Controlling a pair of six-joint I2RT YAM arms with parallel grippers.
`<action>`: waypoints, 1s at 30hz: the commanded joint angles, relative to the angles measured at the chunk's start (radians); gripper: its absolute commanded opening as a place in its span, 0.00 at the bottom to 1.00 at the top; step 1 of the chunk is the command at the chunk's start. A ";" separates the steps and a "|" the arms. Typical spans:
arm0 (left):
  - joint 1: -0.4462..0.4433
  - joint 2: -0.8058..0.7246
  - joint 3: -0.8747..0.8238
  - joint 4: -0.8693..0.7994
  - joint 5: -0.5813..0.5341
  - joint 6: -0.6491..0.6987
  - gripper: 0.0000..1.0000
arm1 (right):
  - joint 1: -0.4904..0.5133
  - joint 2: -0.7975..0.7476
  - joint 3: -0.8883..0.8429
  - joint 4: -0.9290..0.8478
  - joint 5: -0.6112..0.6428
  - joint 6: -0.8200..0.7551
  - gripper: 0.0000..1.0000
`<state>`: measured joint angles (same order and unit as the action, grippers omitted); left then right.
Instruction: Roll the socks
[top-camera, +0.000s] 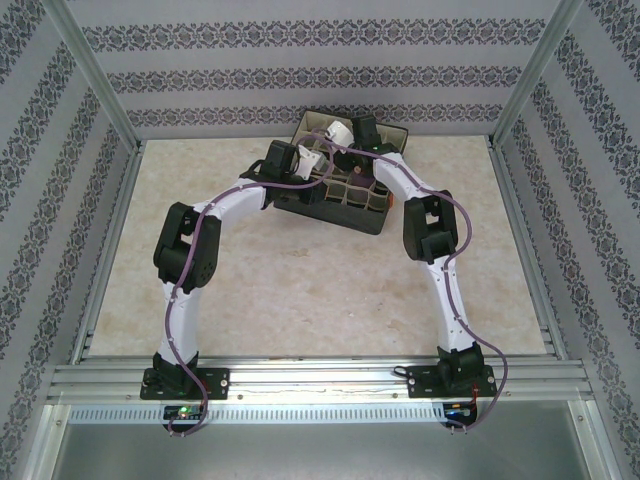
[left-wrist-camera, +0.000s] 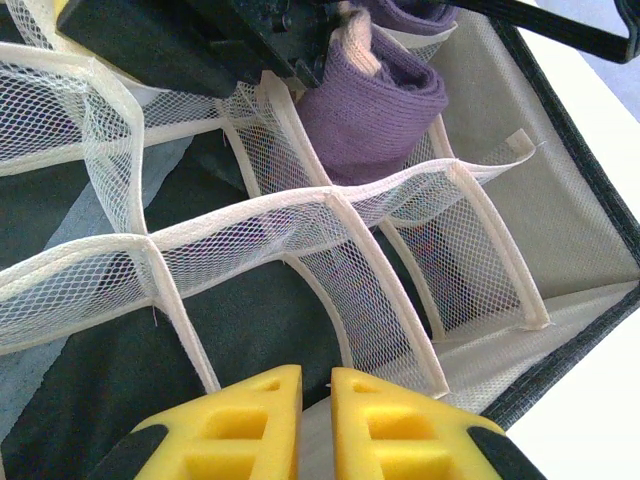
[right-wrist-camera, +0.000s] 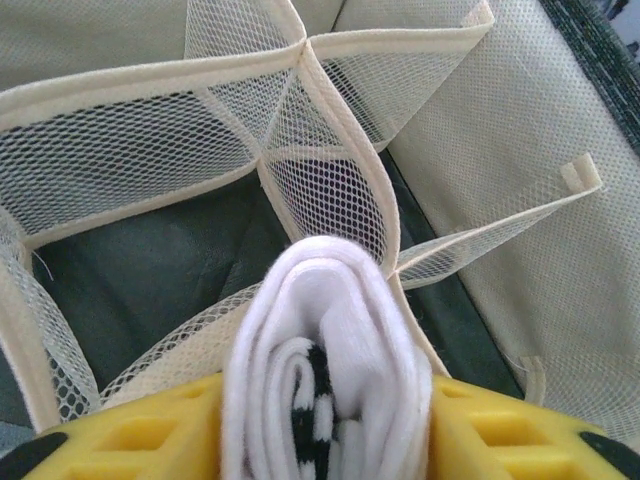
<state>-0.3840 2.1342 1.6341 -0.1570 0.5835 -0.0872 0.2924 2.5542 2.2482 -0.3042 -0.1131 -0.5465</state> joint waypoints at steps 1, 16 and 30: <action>0.025 0.041 -0.006 -0.049 -0.001 -0.020 0.16 | 0.004 -0.074 -0.015 -0.006 -0.025 0.048 0.53; 0.040 -0.005 0.077 -0.090 0.037 0.011 0.27 | 0.007 -0.216 0.012 -0.019 -0.037 0.204 0.64; 0.067 -0.303 -0.183 0.134 0.042 0.023 0.99 | -0.026 -0.595 -0.378 0.027 0.006 0.450 0.68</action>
<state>-0.3367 1.9144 1.5249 -0.1322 0.6342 -0.0757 0.2832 2.0487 1.9430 -0.2966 -0.1268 -0.1944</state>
